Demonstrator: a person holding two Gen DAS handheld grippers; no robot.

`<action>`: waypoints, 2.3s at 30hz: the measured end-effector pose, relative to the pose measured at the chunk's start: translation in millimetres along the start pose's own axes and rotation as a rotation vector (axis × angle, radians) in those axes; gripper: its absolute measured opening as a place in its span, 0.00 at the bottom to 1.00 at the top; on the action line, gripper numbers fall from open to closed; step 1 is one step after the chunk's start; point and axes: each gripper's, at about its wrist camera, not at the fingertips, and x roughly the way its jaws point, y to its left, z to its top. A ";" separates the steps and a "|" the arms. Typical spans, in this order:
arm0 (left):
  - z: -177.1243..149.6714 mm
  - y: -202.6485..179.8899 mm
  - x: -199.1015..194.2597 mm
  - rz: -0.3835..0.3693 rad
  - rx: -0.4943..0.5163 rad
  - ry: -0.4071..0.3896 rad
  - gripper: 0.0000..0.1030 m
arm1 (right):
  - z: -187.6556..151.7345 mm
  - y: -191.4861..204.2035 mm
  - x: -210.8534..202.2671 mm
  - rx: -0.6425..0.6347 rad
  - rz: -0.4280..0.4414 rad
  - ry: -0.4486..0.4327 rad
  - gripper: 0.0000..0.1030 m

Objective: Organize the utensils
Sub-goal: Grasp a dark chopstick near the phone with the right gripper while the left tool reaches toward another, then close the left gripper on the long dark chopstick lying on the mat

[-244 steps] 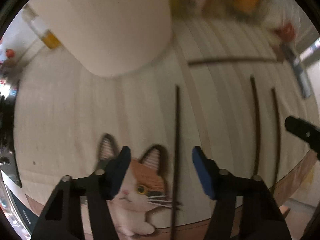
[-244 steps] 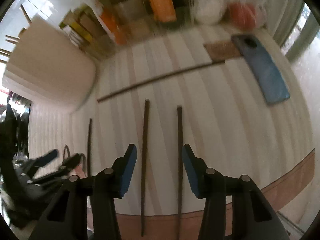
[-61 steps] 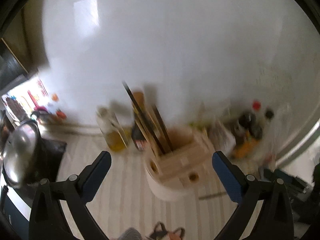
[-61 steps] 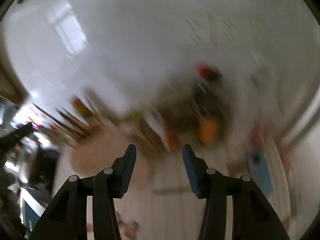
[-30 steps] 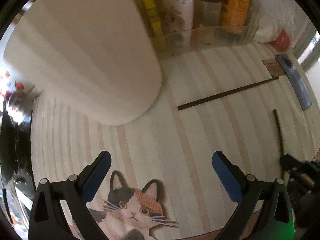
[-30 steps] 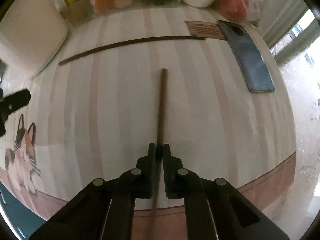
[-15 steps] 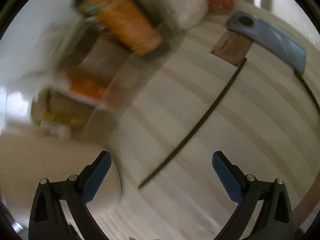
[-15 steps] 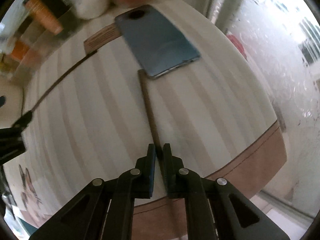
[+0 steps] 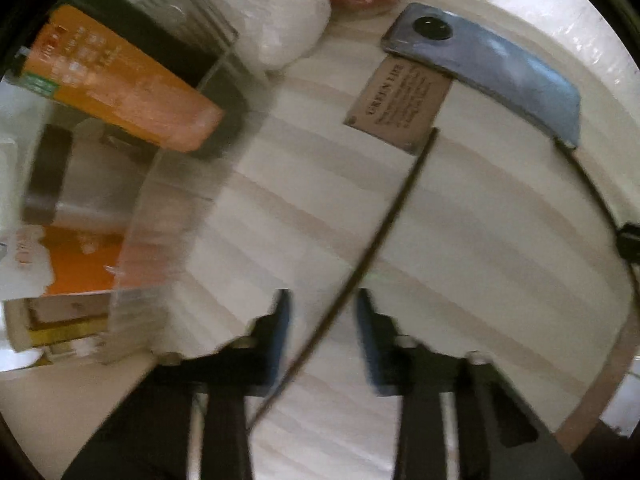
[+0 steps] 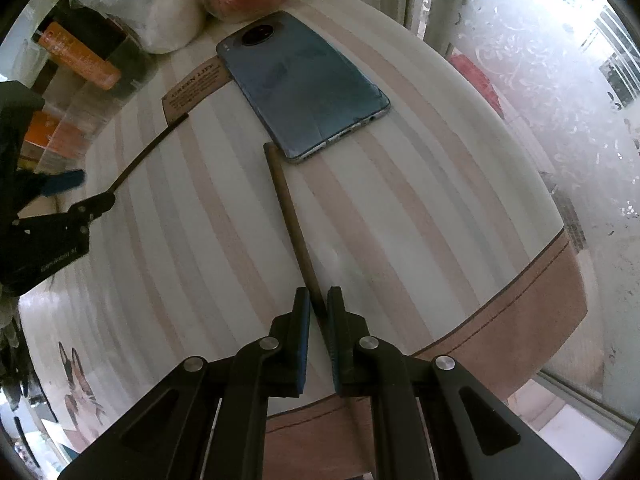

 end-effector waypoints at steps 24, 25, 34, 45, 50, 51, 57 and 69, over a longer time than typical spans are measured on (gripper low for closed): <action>-108.6 1.7 -42.0 -0.034 -0.439 -0.028 0.06 | -13.2 41.1 17.0 -0.138 0.040 0.028 0.06; -104.1 2.3 -43.3 -0.027 -0.415 -0.034 0.10 | -12.7 42.4 17.4 -0.137 0.043 0.027 0.06; -24.8 -9.5 -18.6 0.060 0.030 0.006 0.57 | -0.8 37.7 21.3 -0.081 0.105 0.053 0.06; 38.7 -14.3 -11.9 -0.084 0.189 0.032 0.27 | 6.0 20.3 24.8 0.021 0.193 0.087 0.06; 53.5 -25.5 -6.2 -0.131 0.222 0.046 0.04 | 11.1 16.6 27.6 0.051 0.218 0.112 0.07; 59.3 -34.1 -5.3 -0.135 0.211 0.046 0.04 | 11.9 17.7 27.6 0.050 0.214 0.112 0.07; 40.0 -6.7 -8.8 -0.150 0.097 0.040 0.04 | 14.8 21.4 28.8 0.055 0.203 0.116 0.07; -47.8 -13.5 -10.2 -0.254 -0.333 0.114 0.03 | 16.7 28.0 28.8 0.010 0.181 0.109 0.07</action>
